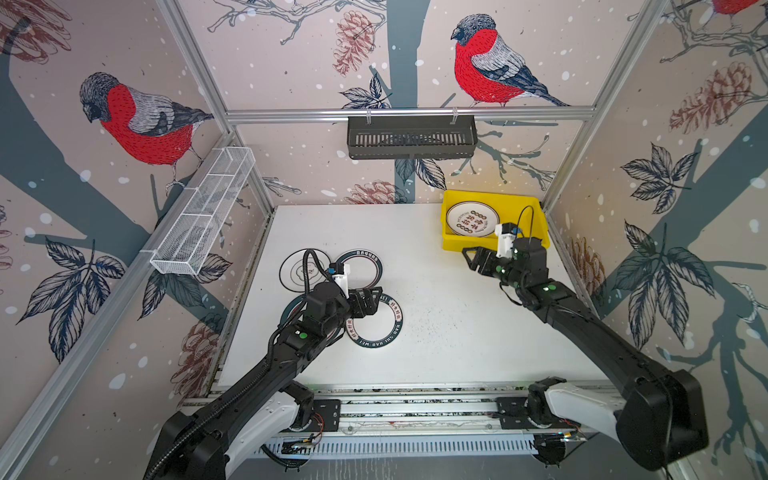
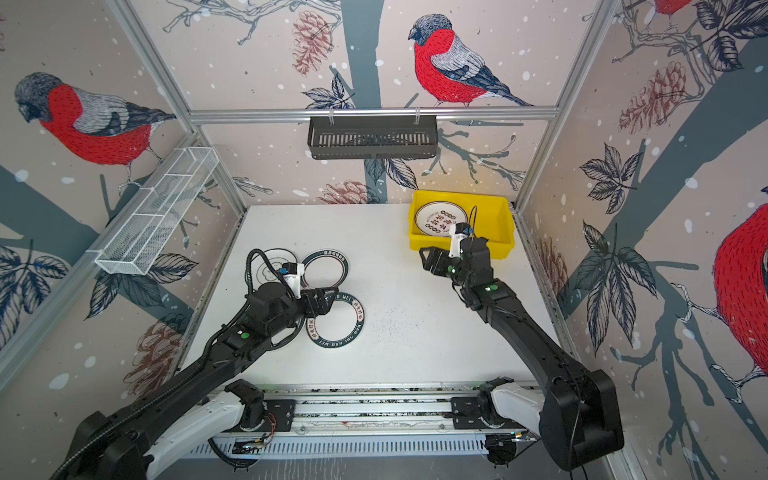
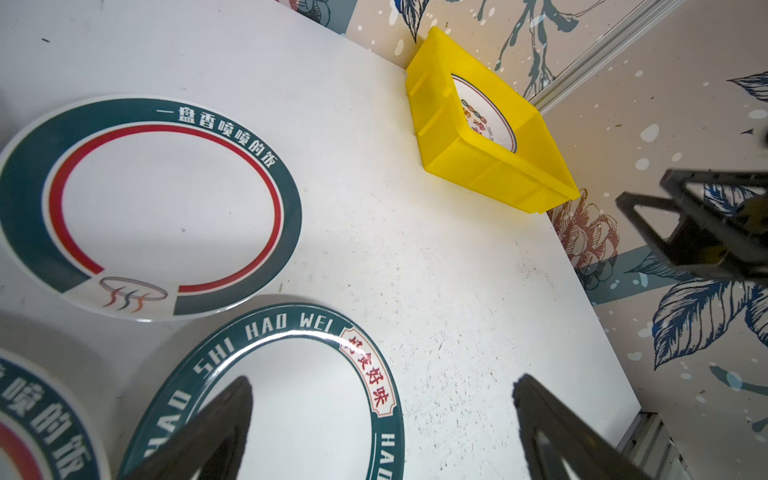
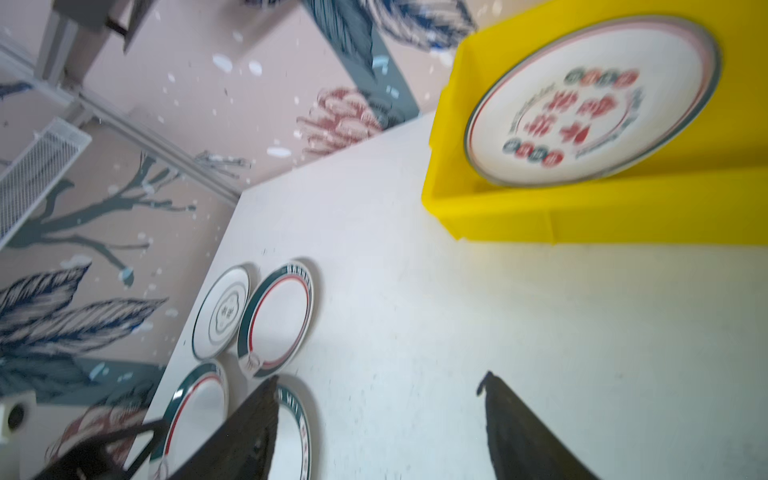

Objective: Place the plates into the plastic bin on the countertop
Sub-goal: 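Open the right gripper and withdraw it from the yellow bin, then move the right gripper to the rim of the 'HAO SHI HAO WEI' plate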

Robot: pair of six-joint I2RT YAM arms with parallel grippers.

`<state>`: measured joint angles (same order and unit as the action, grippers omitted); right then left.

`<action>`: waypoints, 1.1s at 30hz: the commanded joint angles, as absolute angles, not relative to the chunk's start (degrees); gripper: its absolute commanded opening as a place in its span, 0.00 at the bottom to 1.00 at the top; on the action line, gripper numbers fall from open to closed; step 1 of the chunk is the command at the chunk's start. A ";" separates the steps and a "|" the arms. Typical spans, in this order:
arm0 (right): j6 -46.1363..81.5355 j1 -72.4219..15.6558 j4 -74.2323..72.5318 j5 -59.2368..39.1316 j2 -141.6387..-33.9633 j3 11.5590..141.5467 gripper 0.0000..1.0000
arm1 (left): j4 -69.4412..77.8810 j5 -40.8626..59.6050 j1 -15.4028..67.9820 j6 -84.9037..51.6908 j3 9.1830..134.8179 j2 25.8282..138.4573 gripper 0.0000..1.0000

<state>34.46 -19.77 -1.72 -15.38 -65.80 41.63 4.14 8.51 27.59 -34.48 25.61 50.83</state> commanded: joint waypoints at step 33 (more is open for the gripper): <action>52.75 -43.81 -30.08 -26.96 -104.56 42.89 0.49 | -11.36 10.96 26.28 -41.40 25.55 45.65 0.97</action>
